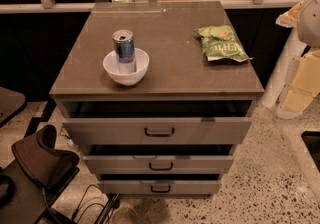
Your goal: Pick redbull can from white bowl and place on counter
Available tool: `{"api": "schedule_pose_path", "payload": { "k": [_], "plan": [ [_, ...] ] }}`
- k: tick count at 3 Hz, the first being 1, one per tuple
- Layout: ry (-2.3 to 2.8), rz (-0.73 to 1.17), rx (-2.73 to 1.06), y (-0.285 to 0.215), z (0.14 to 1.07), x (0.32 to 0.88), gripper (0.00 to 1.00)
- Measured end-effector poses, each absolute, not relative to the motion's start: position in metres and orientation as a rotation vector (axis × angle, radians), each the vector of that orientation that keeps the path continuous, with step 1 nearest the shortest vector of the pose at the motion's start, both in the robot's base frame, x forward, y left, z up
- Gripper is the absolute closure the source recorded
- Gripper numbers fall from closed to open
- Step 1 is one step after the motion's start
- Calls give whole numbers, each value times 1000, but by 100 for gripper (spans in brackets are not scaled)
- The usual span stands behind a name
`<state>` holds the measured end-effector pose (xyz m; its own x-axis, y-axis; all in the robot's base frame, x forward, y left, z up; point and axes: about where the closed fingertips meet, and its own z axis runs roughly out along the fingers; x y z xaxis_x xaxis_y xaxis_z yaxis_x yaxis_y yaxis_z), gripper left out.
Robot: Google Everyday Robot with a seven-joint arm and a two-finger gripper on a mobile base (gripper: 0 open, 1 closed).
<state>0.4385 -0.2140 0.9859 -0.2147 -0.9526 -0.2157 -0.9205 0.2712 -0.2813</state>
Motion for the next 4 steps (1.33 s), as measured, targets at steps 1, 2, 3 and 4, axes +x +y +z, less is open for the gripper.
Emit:
{"api": "schedule_pose_path", "payload": {
  "k": [1, 2, 3, 4],
  "plan": [
    [2200, -130, -1699, -213, 988, 441, 0],
    [2121, -53, -1622, -208, 991, 462, 0],
    [2002, 112, -1462, -197, 981, 503, 0],
    [1842, 273, -1305, -172, 985, 540, 0]
  ]
}}
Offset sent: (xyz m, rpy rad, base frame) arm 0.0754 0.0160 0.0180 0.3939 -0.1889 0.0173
